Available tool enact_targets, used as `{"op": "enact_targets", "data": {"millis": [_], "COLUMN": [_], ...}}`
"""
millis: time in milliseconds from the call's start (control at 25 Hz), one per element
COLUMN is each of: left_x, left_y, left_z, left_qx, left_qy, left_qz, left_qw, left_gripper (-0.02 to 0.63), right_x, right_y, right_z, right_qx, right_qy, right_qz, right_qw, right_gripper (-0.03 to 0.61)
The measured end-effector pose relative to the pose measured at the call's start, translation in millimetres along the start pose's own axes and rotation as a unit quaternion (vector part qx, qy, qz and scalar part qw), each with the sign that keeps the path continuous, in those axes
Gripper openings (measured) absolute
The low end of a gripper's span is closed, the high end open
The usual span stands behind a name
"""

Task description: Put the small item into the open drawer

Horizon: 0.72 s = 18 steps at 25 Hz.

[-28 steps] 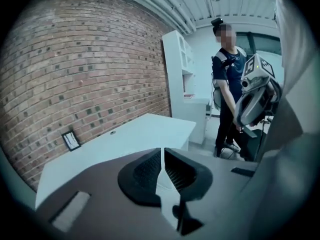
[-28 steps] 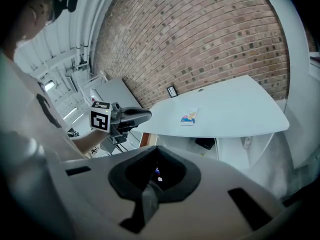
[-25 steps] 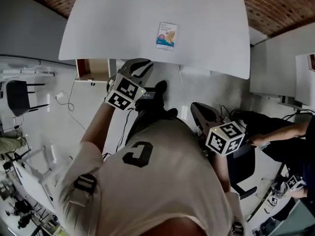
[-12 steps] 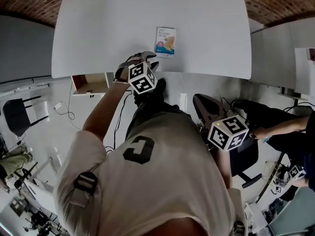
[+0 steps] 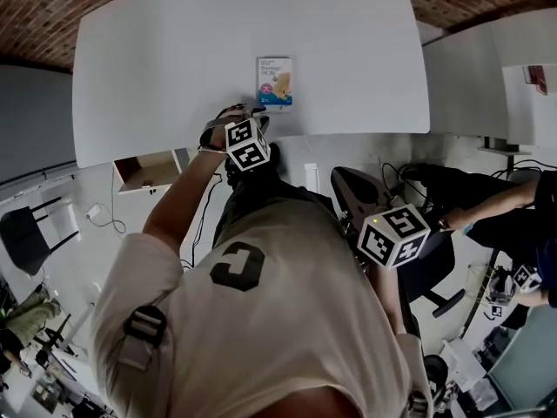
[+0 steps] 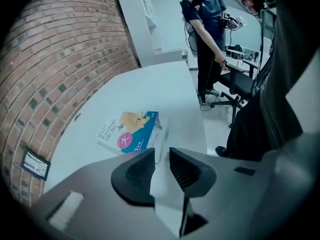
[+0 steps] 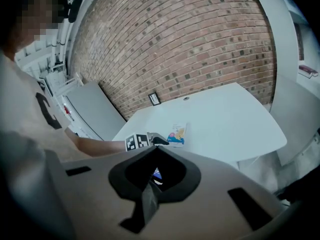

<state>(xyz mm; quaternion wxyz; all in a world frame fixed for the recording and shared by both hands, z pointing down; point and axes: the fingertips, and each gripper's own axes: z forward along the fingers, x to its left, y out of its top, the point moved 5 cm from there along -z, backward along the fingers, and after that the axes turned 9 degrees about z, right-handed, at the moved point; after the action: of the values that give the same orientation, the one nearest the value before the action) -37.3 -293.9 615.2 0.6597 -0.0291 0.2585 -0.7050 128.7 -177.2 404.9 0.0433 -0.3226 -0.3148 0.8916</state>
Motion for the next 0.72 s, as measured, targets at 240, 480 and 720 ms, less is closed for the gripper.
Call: {"op": "enact_targets", "data": {"millis": [240,480,720], "left_x": [3,-7,-7], "left_y": [-2,-6,14], "left_z": [1,1,-14], "left_qx": [-0.001,0.016,-0.005], "left_qy": [-0.002,-0.007,0.018], "left_qz": [-0.024,-0.04,-0.093], "left_qw": [0.9997,0.9991,0.9955], "left_gripper": [0.057,0.014,0.006], "right_x": [-1,-5,-21], "right_y": [-2,-16,-32], "right_z": [-6,-26,-52], "right_qx": [-0.01,-0.02,-0.039], "right_qy": [-0.001,0.006,0.002], "right_qz": [0.002,0.005,0.009], "right_qw": [1.0,1.0,0.999], "right_gripper": [0.002,0.002,0.002]}}
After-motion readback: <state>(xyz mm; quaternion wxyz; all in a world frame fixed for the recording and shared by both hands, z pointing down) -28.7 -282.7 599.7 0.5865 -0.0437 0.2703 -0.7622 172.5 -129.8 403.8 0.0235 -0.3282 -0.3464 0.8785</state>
